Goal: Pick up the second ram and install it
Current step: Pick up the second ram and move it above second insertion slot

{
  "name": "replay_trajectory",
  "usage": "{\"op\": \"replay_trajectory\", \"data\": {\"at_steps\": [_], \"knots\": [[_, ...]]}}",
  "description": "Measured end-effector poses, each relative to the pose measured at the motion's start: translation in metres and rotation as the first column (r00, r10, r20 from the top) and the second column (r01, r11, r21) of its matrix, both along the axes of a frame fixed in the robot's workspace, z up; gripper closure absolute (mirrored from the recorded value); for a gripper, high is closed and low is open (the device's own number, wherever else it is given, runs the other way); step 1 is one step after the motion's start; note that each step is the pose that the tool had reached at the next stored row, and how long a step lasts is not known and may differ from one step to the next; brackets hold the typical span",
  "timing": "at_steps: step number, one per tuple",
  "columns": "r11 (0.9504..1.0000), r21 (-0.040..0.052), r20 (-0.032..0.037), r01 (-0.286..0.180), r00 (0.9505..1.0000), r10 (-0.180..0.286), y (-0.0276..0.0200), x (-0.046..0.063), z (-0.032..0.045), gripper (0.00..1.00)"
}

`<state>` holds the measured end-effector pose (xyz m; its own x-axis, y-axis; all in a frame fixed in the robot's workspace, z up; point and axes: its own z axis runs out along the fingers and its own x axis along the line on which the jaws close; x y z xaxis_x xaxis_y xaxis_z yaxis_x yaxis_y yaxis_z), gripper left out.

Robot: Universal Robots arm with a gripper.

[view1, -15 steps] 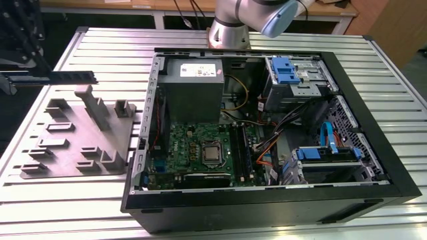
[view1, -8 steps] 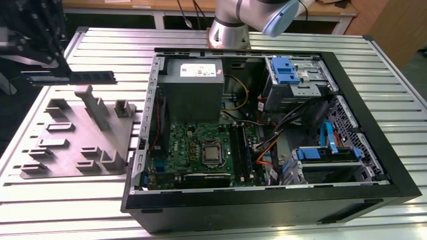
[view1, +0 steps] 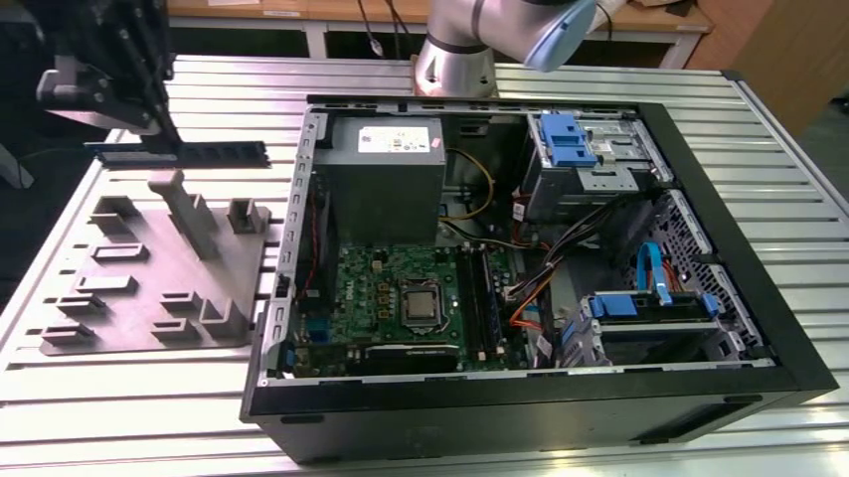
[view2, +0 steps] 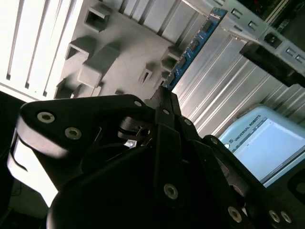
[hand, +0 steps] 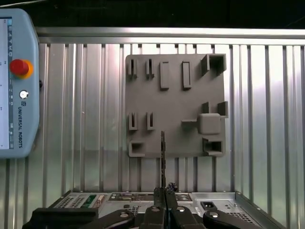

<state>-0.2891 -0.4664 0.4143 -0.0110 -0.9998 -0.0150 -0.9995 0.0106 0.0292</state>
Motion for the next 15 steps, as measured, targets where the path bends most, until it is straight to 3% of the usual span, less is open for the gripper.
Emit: {"op": "replay_trajectory", "data": {"at_steps": [15], "knots": [[1.0000, 0.0000, 0.0000, 0.000, 1.0000, 0.000, 0.0000, 0.066, -0.0004, 0.88]]}}
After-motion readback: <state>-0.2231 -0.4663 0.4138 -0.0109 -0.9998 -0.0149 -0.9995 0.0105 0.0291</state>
